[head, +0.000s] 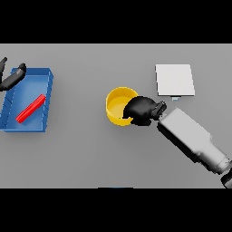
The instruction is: Pick up the red beaker and tilt it to pour out 1 green nut into yellow bowl. Pick up the yellow bowl and place it on the metallic measuring scale.
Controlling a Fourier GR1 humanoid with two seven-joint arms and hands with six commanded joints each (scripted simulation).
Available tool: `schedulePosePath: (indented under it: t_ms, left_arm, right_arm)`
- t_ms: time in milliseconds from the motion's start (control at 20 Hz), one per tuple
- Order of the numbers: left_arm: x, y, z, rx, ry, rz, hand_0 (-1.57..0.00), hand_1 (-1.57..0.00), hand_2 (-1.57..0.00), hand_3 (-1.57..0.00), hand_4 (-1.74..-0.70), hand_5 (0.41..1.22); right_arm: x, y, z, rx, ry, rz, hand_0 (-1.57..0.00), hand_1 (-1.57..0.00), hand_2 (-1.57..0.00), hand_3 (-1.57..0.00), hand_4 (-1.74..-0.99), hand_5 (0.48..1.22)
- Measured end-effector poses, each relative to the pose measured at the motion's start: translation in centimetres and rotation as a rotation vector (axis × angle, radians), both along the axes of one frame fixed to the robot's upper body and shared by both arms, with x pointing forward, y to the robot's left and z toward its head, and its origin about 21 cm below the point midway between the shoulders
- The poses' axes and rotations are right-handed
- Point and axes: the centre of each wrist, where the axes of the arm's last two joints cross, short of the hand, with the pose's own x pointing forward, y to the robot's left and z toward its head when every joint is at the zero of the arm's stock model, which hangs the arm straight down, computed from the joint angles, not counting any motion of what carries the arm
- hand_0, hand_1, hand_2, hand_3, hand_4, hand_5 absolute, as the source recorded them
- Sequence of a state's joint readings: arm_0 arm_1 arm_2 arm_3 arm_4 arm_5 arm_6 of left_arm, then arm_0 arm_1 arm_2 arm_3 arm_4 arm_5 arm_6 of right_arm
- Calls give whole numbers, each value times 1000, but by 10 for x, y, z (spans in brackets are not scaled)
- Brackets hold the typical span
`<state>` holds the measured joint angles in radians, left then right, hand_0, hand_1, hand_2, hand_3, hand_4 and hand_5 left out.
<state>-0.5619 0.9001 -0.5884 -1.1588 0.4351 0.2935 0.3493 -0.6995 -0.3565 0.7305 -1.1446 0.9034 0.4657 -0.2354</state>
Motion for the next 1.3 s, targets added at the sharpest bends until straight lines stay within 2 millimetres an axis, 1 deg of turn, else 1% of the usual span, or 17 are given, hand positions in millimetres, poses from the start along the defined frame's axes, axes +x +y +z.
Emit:
schedulePosePath:
  t_ms: [100,150,250,350,450,500,550,600,650,850,900,950,1000,1050,1150,1200,1300]
  left_arm:
    - [1,-3,2,-1,1,-11,1,1,1,1,-717,693]
    - [-1,-3,-2,-2,10,-13,1,1,1,1,-716,694]
    - [-1,-3,-4,-7,25,0,1,1,1,1,-717,696]
    - [0,-5,-4,-9,26,1,1,1,1,1,-723,694]
    - [-1,-3,-7,-11,25,4,1,1,1,1,-724,693]
    - [-1,0,-4,-7,26,6,1,1,1,1,-723,692]
    - [-1,-1,-5,-2,23,4,1,1,1,1,-722,688]
    - [-2,-1,-8,-4,29,-2,1,1,1,1,-717,686]
    - [-3,-2,-8,2,34,-7,1,1,1,1,-714,686]
    - [0,-2,-2,2,24,-2,1,1,1,1,-720,688]
    - [-2,-1,-3,-2,23,-2,1,1,1,1,-721,694]
    - [-3,-2,-1,-3,18,-4,1,1,1,1,-723,698]
    - [-4,-2,-3,1,26,-3,1,1,1,1,-725,704]
    - [-4,-5,-2,-1,17,-10,1,1,1,1,-727,710]
    - [-3,-4,4,1,13,-15,1,1,1,1,-730,719]
    - [-2,-3,0,-3,27,-2,1,1,1,1,-729,717]
    - [-3,-3,0,-2,32,11,1,1,1,1,-731,724]
  right_arm:
    - [-1,0,1,8,-9,-16,-1515,-1511,-1314,-1285,-1720,1206]
    - [2,-4,4,11,-4,-18,-1526,-1523,-1319,-1311,-1724,1209]
    - [4,-7,10,29,-9,-24,-1542,-1540,-1331,-1340,-1730,1213]
    - [6,-10,23,42,-11,-35,-1553,-1551,-1344,-1317,-1734,1216]
    - [4,-14,32,58,-11,-57,-1559,-1558,-1414,-1252,-1737,1218]
    - [6,-20,43,64,-19,-58,-1562,-1561,-1429,-1228,-1737,1218]
    - [4,-20,48,65,-36,-74,-1563,-1563,-1432,-1208,-1738,1219]
    - [6,-26,57,76,-54,-84,-1565,-1565,-1426,-1194,-1739,1219]
    - [7,-29,62,76,-84,-102,-1566,-1566,-1455,-1180,-1739,1220]
    - [5,-40,68,84,-114,-143,-1561,-1569,-1524,-1161,-1740,1220]
    - [5,-46,70,82,-122,-152,-1563,-1569,-1526,-1157,-1740,1220]
    - [7,-48,77,83,-145,-182,-1565,-1570,-1513,-1155,-1741,1220]
    - [9,-53,80,82,-158,-186,-1566,-1570,-1516,-1149,-1741,1220]
    - [10,-60,76,79,-169,-203,-1567,-1570,-1527,-1151,-1741,1221]
    - [19,-68,78,90,-201,-243,-1568,-1570,-1537,-1153,-1741,1221]
    - [21,-75,81,99,-208,-248,-1569,-1571,-1534,-1151,-1741,1221]
    - [30,-84,74,93,-212,-311,-1570,-1571,-1537,-1150,-1741,1221]
